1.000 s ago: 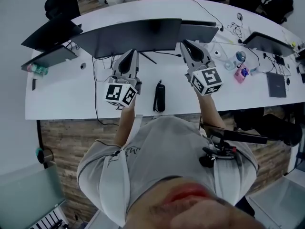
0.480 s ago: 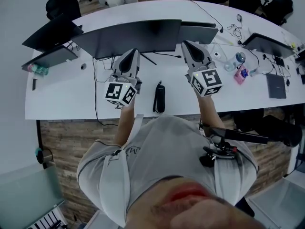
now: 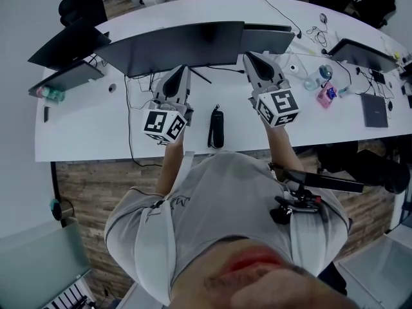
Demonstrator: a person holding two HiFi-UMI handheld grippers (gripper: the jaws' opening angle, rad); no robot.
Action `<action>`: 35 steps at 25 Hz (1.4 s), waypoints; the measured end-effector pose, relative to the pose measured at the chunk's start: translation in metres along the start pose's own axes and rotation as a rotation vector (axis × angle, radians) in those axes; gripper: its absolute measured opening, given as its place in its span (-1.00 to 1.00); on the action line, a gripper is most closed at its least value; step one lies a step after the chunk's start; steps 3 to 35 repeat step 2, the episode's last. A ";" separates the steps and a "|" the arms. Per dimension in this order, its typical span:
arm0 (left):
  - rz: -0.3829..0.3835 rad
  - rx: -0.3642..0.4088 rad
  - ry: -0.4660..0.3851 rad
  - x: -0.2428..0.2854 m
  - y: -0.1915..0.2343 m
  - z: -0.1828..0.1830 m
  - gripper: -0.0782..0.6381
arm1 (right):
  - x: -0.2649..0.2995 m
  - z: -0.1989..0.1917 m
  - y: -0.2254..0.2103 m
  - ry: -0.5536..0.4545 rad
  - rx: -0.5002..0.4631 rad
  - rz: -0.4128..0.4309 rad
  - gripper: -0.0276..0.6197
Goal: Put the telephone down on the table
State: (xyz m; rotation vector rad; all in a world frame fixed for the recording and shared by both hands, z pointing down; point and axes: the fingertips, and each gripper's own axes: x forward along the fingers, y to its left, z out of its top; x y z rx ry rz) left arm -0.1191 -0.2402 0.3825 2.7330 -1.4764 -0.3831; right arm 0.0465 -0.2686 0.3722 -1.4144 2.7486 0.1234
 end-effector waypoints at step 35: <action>-0.003 -0.007 0.002 0.000 -0.002 -0.002 -0.76 | 0.000 -0.001 0.000 0.000 0.004 0.000 -0.87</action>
